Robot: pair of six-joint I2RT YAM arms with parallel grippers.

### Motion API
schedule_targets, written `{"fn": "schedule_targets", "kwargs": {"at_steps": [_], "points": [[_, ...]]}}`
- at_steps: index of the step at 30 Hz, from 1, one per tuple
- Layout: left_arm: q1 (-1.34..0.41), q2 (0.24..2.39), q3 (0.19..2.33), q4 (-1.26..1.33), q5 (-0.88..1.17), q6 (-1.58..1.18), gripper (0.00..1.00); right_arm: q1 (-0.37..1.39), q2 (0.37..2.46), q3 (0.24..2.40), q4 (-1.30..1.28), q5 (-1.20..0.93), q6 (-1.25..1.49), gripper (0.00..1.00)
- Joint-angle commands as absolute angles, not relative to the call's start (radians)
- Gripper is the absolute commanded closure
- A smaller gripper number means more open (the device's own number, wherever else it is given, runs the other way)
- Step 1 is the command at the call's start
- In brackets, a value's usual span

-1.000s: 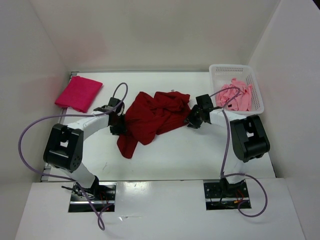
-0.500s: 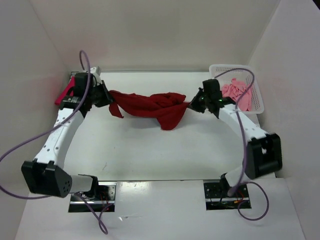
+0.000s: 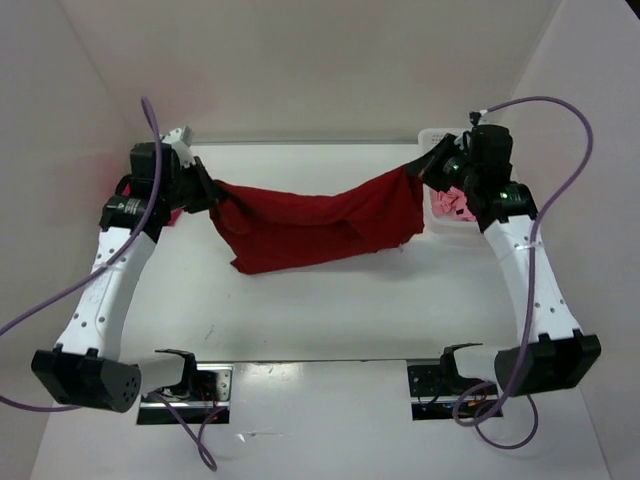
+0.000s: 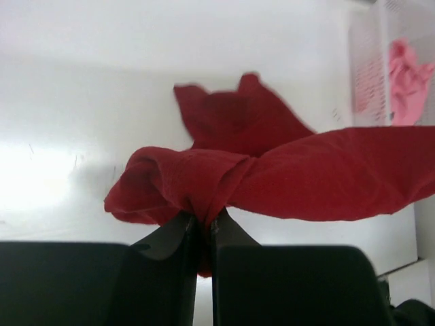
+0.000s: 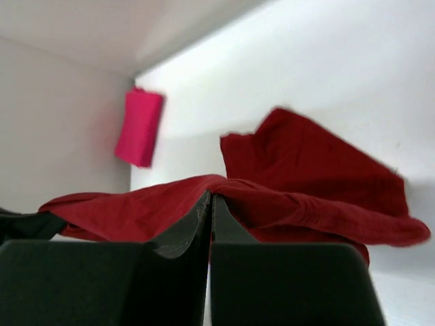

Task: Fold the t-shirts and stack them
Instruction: Flatten out the tshirt

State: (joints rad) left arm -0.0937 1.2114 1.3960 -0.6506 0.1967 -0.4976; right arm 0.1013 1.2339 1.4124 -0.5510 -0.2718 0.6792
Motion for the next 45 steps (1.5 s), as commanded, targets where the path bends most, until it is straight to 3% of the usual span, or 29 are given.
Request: {"fn": "schedule_targets", "kwargs": {"at_steps": [1, 7, 14, 16, 19, 21, 23, 25, 26, 29, 33, 40, 45], "points": [[-0.071, 1.290, 1.302, -0.580, 0.245, -0.495, 0.88, 0.100, 1.337, 1.362, -0.523, -0.354, 0.667, 1.00], [-0.061, 1.460, 1.560, -0.557, 0.388, -0.580, 0.88, 0.100, 1.486, 1.595, -0.514, -0.405, 0.687, 1.00], [-0.034, 1.456, 1.779, -0.540, 0.521, -0.666, 0.88, 0.100, 1.456, 1.888, -0.548, -0.520, 0.727, 1.00], [-0.015, 1.428, 1.741, -0.490, 0.589, -0.686, 0.88, 0.100, 1.428, 1.888, -0.557, -0.544, 0.736, 1.00], [0.047, 1.370, 1.582, -0.444, 0.589, -0.686, 0.87, 0.100, 1.312, 1.662, -0.526, -0.586, 0.759, 1.00], [0.078, 1.358, 1.482, -0.428, 0.574, -0.663, 0.86, 0.100, 1.219, 1.388, -0.485, -0.572, 0.772, 1.00], [0.089, 1.348, 1.320, -0.405, 0.560, -0.652, 0.76, 0.078, 1.187, 1.144, -0.485, -0.572, 0.772, 1.00], [0.127, 1.359, 1.209, -0.376, 0.555, -0.643, 0.50, 0.057, 1.154, 1.022, -0.485, -0.510, 0.750, 1.00], [0.136, 1.368, 1.168, -0.376, 0.508, -0.626, 0.24, 0.045, 1.154, 0.937, -0.485, -0.488, 0.736, 1.00], [0.146, 1.368, 1.124, -0.425, 0.319, -0.581, 0.03, 0.006, 1.167, 0.876, -0.463, -0.431, 0.712, 1.00], [0.128, 1.356, 1.158, -0.466, 0.218, -0.543, 0.00, 0.006, 1.239, 0.887, -0.453, -0.388, 0.683, 1.00], [-0.115, 1.270, 1.033, -0.554, -0.144, -0.425, 0.03, 0.006, 1.307, 0.877, -0.428, -0.353, 0.663, 0.98], [-0.205, 1.340, 1.011, -0.572, -0.186, -0.425, 0.04, 0.006, 1.341, 0.877, -0.407, -0.342, 0.663, 0.98]]}}
